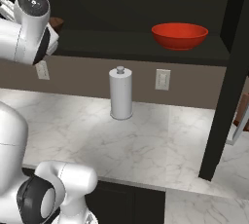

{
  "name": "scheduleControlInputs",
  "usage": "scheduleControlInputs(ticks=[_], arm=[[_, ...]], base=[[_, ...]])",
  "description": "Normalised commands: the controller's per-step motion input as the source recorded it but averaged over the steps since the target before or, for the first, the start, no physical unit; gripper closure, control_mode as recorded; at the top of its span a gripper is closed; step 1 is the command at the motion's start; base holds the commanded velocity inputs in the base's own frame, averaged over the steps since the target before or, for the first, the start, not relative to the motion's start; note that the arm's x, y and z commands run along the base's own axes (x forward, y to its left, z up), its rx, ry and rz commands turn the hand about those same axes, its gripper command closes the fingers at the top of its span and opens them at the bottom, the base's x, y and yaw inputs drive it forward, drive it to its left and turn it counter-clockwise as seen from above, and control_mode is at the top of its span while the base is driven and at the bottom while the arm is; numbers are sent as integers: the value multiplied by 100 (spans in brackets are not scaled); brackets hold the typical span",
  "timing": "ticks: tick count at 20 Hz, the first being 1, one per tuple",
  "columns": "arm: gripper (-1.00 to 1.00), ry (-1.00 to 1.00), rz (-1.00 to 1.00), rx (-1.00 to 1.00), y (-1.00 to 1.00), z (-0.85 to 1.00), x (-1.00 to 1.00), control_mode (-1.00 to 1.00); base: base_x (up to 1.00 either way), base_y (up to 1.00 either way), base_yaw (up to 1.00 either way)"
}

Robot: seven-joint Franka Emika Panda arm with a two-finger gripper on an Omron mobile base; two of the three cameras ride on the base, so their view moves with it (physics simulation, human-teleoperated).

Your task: Move the bowls from the cabinet to the plates on the dining table.

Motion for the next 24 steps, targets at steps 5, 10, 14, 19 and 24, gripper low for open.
scheduleControlInputs(ticks=[5, 10, 14, 19, 24], arm=[[-100, 0, 3, 0, 2, -1, 34, -100], [-100, 0, 3, 0, 3, -5, 44, -100], [-100, 0, 2, 0, 16, -1, 37, -100], [-100, 0, 0, 0, 39, 0, 16, -100], [-100, 0, 0, 0, 22, -2, 17, -100]], base=[[0, 0, 0], [0, 0, 0], [0, 0, 0], [0, 0, 0], [0, 0, 0]])
